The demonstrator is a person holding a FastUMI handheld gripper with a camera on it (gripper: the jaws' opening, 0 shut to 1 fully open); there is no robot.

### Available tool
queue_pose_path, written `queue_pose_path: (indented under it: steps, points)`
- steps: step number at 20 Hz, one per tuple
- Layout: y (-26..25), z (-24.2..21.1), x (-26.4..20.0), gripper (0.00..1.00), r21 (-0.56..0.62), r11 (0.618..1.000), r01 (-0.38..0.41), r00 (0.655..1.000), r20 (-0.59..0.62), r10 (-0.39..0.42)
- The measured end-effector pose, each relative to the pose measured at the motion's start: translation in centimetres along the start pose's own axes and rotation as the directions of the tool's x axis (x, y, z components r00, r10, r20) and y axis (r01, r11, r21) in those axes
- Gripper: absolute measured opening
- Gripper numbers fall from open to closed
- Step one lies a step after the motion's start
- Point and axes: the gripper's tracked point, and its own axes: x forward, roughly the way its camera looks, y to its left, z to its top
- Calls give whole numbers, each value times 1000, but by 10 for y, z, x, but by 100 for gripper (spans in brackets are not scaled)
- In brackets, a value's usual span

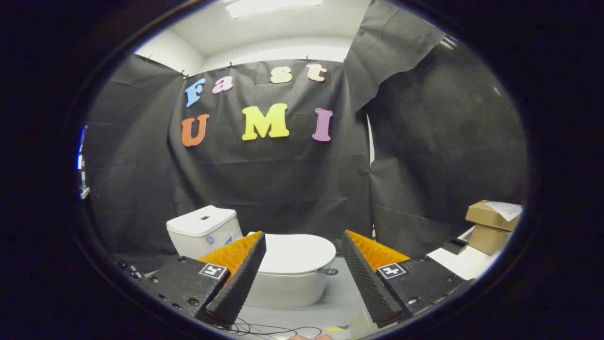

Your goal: Open the toilet lid.

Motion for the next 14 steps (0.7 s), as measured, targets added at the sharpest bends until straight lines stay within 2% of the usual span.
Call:
queue_pose_path:
  steps: [7,14]
  points:
    - [0,6,4,100,27,1000,13,1000,11,-13]
    - [-7,-9,15,100,58,997,55,997,-51,-52]
